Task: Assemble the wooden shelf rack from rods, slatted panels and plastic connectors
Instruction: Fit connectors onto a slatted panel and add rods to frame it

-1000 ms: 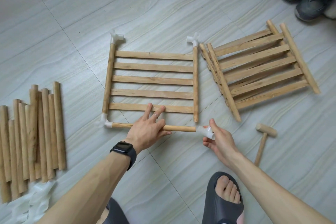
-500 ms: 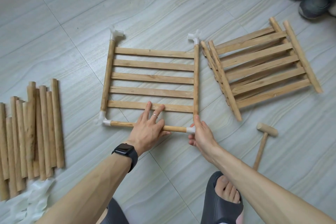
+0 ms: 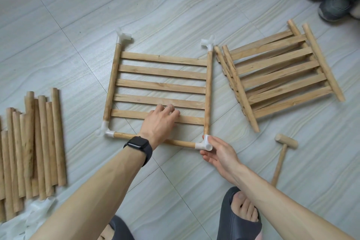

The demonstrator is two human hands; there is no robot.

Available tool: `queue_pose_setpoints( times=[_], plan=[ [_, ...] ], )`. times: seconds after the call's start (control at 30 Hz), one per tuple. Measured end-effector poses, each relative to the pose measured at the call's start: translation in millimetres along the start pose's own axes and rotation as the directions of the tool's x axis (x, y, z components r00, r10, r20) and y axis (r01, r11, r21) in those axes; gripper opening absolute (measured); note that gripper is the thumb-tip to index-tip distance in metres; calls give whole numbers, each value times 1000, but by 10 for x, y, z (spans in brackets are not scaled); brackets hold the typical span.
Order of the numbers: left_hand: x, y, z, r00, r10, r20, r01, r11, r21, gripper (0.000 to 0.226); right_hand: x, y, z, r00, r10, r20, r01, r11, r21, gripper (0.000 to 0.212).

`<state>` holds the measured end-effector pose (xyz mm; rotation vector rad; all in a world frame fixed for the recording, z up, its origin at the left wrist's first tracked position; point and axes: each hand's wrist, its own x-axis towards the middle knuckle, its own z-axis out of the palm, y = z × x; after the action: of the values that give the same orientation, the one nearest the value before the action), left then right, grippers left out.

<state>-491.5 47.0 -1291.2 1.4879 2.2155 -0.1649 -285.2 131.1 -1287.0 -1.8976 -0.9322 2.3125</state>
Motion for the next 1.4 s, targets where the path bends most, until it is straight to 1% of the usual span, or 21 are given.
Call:
queue_pose_setpoints(
  times=[0.07,0.23,0.37,0.47,0.57,0.63,0.7,0.83,0.97,1.03,1.1,1.2,1.27,1.33,1.4],
  plan=[
    [22,64,11,1000,-4,-15,4,1000,-12,32,9,-33,-9,1000,-5,13,5,1000,-3,25],
    [22,129,0,999,-41,-26,40,998,-53,32,0,-41,-42,997,35,70,-35,999,-10,26],
    [16,140,-19,1000,-20,22,22,995,-93,35,-17,8,-46,994,43,97,-36,997,-73,24],
    [38,157,-32,996,-21,83,31,991,-130,30,-15,33,-55,992,48,120,-45,999,-29,22],
    [45,251,-37,993,-22,118,51,968,-245,38,-7,-9,-85,982,52,182,-66,995,72,23],
    [76,297,-57,991,-67,115,104,929,-356,37,-2,-56,-109,972,48,231,-71,993,95,28],
    [109,304,-95,989,-98,114,138,891,-433,35,-1,-95,-138,960,26,279,-51,995,82,34],
    [124,271,-175,990,-109,93,143,804,-577,31,-31,-129,-141,941,-23,337,18,1000,18,34],
    [56,278,-242,995,-88,57,104,786,-609,30,-91,-166,-102,942,-93,323,114,992,-47,32],
    [40,282,-305,994,-89,60,106,783,-612,29,-126,-180,-76,938,-125,322,147,988,-45,33],
    [46,294,-374,993,-86,83,119,771,-626,29,-159,-207,-57,934,-128,333,132,991,10,32],
    [52,315,-499,988,-85,126,148,722,-676,28,-209,-305,-29,920,-95,381,50,991,126,30],
    [79,323,-582,986,-92,141,165,695,-700,31,-227,-385,-17,914,-86,396,28,988,150,29],
    [120,335,-641,983,-106,148,180,707,-684,38,-242,-446,8,915,-85,394,28,989,148,29],
    [161,347,-658,982,-143,125,190,740,-646,42,-259,-468,72,921,-79,381,10,984,179,32]
  ],
)
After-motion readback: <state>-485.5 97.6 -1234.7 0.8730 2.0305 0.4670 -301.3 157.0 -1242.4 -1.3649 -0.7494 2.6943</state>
